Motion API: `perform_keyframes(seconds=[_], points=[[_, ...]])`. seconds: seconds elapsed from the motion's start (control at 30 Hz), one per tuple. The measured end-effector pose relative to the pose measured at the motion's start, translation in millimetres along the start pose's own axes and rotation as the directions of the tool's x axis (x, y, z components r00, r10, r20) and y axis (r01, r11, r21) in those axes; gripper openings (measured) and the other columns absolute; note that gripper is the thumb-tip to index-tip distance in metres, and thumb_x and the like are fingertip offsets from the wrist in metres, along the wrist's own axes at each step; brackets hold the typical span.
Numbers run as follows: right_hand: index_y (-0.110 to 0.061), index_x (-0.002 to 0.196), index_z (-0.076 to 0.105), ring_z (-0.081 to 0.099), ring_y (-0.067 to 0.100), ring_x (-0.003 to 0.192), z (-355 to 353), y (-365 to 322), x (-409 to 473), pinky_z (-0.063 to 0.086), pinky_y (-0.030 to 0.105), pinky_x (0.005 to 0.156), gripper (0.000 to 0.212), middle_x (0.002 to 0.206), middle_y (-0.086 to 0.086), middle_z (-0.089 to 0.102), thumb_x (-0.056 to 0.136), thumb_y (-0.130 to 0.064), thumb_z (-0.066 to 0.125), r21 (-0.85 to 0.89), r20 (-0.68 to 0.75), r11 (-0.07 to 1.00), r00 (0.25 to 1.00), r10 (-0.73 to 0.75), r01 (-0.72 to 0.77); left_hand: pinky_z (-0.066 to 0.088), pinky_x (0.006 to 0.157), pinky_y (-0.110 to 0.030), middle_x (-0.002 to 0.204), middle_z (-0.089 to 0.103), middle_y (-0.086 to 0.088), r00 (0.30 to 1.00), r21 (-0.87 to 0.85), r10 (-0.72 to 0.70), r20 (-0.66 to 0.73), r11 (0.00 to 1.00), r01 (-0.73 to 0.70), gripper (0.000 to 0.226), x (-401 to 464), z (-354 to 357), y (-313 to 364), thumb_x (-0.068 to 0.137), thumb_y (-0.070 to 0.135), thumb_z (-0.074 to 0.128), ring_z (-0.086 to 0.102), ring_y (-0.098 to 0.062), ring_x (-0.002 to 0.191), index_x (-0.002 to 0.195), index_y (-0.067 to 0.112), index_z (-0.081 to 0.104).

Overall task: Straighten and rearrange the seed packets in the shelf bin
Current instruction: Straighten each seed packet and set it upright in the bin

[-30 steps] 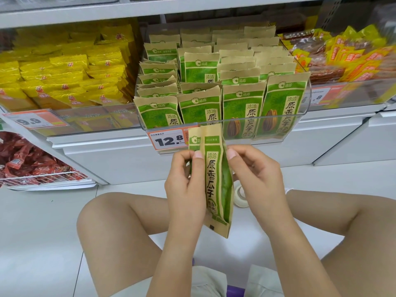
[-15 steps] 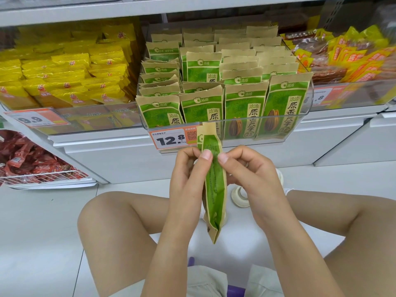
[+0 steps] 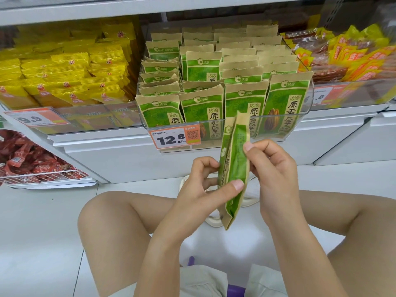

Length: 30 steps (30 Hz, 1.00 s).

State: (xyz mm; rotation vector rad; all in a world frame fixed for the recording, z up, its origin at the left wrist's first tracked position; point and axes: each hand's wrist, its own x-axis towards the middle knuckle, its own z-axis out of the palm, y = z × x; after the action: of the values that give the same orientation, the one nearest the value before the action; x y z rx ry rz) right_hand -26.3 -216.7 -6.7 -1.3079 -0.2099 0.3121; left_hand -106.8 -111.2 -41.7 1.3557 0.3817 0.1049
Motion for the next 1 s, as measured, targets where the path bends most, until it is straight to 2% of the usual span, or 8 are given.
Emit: perform_keyframes(seconds=[0.13, 0.3, 0.43, 0.57, 0.67, 0.77, 0.83, 1.0], points=[[-0.012, 0.072, 0.061, 0.059, 0.011, 0.058, -5.6, 2.1, 3.7, 0.051, 0.02, 0.061, 0.014, 0.062, -0.002, 0.064, 0.084, -0.019, 0.064, 0.043, -0.014, 0.998, 0.999, 0.044, -0.043, 0.05, 0.073, -0.021, 0.098, 0.069, 0.019, 0.997, -0.014, 0.021, -0.077, 1.0, -0.022, 0.06, 1.5, 4.7, 0.7, 0.058, 0.044, 0.078, 0.064, -0.008, 0.09, 0.105, 0.024, 0.047], [-0.013, 0.08, 0.064, 0.064, 0.005, 0.079, -12.1, 5.2, 3.1, 0.05, 0.017, 0.078, 0.014, 0.078, -0.01, 0.069, 0.073, -0.023, 0.07, -0.093, 0.264, 0.992, 0.959, 0.105, -0.083, 0.052, 0.076, -0.02, 0.114, 0.07, 0.001, 0.955, -0.111, 0.082, -0.284, 0.987, -0.117, 0.059, 2.0, 5.4, 9.6, 0.07, 0.034, 0.077, 0.069, -0.011, 0.098, 0.12, 0.026, 0.049], [-0.03, 0.074, 0.066, 0.064, 0.01, 0.109, -10.6, 11.5, 0.4, 0.045, 0.032, 0.099, 0.018, 0.114, -0.003, 0.07, 0.063, -0.034, 0.08, -0.231, 0.393, 0.959, 0.887, 0.245, -0.162, 0.054, 0.082, -0.024, 0.11, 0.071, 0.0, 0.901, -0.18, 0.073, -0.427, 0.97, -0.164, 0.051, 1.5, 3.2, 16.7, 0.07, 0.037, 0.072, 0.07, -0.011, 0.097, 0.115, 0.024, 0.051], [-0.013, 0.083, 0.059, 0.066, 0.001, 0.089, -9.9, 11.4, -1.9, 0.047, 0.015, 0.08, 0.017, 0.089, -0.013, 0.072, 0.074, -0.023, 0.07, -0.179, 0.491, 0.963, 0.83, 0.264, -0.201, 0.054, 0.094, -0.036, 0.117, 0.07, -0.01, 0.895, -0.203, 0.054, -0.442, 0.966, -0.158, 0.063, -1.2, 3.1, 18.2, 0.063, 0.048, 0.075, 0.067, -0.028, 0.108, 0.115, 0.023, 0.051], [-0.006, 0.088, 0.055, 0.064, 0.001, 0.078, -10.0, 7.4, -3.5, 0.045, 0.011, 0.074, 0.02, 0.08, -0.014, 0.069, 0.078, -0.02, 0.066, -0.158, 0.518, 0.97, 0.821, 0.239, -0.183, 0.056, 0.089, -0.028, 0.111, 0.071, -0.003, 0.907, -0.234, 0.047, -0.418, 0.96, -0.157, 0.055, -0.1, 4.7, 17.4, 0.073, 0.038, 0.07, 0.069, -0.021, 0.102, 0.122, 0.022, 0.052], [0.0, 0.09, 0.055, 0.063, 0.0, 0.073, -10.5, 4.8, -3.2, 0.044, 0.01, 0.071, 0.021, 0.075, -0.013, 0.068, 0.08, -0.017, 0.063, -0.164, 0.522, 0.974, 0.824, 0.221, -0.157, 0.054, 0.087, -0.026, 0.104, 0.07, 0.003, 0.932, -0.231, 0.047, -0.361, 0.963, -0.138, 0.068, -0.4, 3.6, 19.7, 0.075, 0.041, 0.071, 0.066, -0.013, 0.096, 0.134, 0.012, 0.052], [0.002, 0.09, 0.057, 0.061, -0.001, 0.07, -10.6, 3.9, -3.0, 0.043, 0.009, 0.068, 0.023, 0.072, -0.012, 0.067, 0.081, -0.019, 0.062, -0.187, 0.517, 0.972, 0.827, 0.221, -0.143, 0.052, 0.086, -0.028, 0.101, 0.067, 0.001, 0.944, -0.217, 0.053, -0.326, 0.968, -0.13, 0.077, -1.9, 2.6, 21.7, 0.072, 0.051, 0.069, 0.064, -0.014, 0.095, 0.133, 0.005, 0.055], [0.0, 0.085, 0.061, 0.055, -0.005, 0.058, -11.1, 2.5, -1.8, 0.039, 0.005, 0.057, 0.015, 0.065, -0.01, 0.065, 0.087, -0.015, 0.065, -0.225, 0.491, 0.968, 0.845, 0.214, -0.115, 0.053, 0.08, -0.023, 0.101, 0.068, 0.0, 0.951, -0.221, 0.067, -0.302, 0.965, -0.138, 0.071, -3.9, 1.7, 23.6, 0.073, 0.052, 0.064, 0.065, -0.013, 0.092, 0.126, 0.005, 0.061]])
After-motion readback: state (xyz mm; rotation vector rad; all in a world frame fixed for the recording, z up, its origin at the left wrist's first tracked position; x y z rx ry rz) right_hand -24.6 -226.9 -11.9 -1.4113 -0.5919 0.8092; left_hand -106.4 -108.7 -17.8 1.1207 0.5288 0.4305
